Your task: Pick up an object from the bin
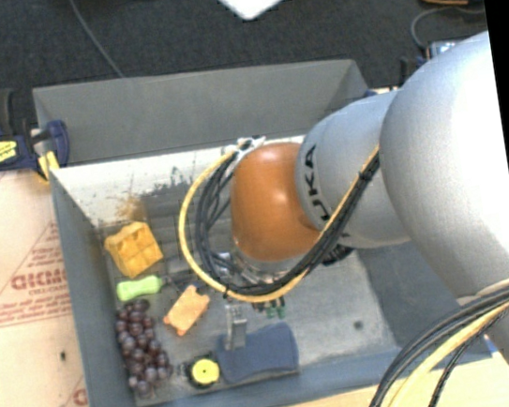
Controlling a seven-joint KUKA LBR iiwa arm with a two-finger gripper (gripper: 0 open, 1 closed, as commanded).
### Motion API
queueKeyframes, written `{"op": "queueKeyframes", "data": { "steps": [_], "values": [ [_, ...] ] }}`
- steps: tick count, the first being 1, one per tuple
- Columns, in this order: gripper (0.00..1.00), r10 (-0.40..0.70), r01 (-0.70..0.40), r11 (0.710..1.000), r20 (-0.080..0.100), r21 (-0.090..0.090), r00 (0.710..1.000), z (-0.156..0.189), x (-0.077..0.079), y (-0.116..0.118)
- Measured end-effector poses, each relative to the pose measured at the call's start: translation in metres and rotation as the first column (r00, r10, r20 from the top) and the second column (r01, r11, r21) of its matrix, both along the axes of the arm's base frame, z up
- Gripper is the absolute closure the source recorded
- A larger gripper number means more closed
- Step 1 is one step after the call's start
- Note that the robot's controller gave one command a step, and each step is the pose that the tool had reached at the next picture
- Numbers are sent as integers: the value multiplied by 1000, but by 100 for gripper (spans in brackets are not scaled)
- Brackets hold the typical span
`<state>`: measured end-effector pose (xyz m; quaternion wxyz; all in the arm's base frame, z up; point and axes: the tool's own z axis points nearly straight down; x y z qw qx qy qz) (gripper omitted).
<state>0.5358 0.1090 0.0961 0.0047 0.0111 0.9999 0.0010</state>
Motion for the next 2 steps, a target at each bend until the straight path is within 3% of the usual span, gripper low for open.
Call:
{"op": "queueKeyframes", "data": {
  "steps": [1, 2],
  "values": [
    [0, -213, 213, 977, -5, 1, 977, -5, 15, 20],
    [100, 33, -33, 999, 11, -12, 999, -21, 34, 84]
  ]
}}
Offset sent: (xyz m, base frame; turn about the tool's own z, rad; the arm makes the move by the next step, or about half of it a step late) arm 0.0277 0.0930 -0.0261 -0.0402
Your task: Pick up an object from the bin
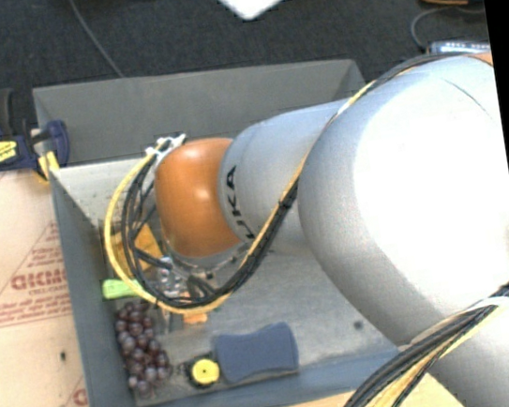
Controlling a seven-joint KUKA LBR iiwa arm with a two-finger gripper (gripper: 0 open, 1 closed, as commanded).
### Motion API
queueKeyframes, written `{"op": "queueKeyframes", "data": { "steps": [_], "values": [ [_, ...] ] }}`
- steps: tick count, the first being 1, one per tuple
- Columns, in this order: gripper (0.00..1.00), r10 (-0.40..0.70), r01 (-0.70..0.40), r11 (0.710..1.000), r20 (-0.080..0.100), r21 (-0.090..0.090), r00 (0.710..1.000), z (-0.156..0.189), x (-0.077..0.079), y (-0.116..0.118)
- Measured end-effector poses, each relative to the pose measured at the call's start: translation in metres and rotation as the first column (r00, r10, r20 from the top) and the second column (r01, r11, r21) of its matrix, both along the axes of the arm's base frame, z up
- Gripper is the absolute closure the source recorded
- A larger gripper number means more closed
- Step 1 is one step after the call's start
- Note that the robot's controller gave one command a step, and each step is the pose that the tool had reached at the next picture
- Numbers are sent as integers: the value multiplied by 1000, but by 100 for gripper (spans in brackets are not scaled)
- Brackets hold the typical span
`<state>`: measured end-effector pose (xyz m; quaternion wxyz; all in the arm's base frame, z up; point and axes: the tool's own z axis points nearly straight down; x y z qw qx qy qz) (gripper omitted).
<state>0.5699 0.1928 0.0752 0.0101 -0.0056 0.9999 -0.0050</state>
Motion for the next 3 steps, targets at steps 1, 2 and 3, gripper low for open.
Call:
{"op": "queueKeyframes", "data": {
  "steps": [1, 2, 3],
  "values": [
    [100, 1, -1, 1000, 0, 0, 1000, 0, 0, 0],
    [100, 14, -14, 1000, -9, 2, 1000, 42, -4, 9],
    [100, -3, 3, 1000, 6, 2, 1000, 75, -3, 20]
  ]
}}
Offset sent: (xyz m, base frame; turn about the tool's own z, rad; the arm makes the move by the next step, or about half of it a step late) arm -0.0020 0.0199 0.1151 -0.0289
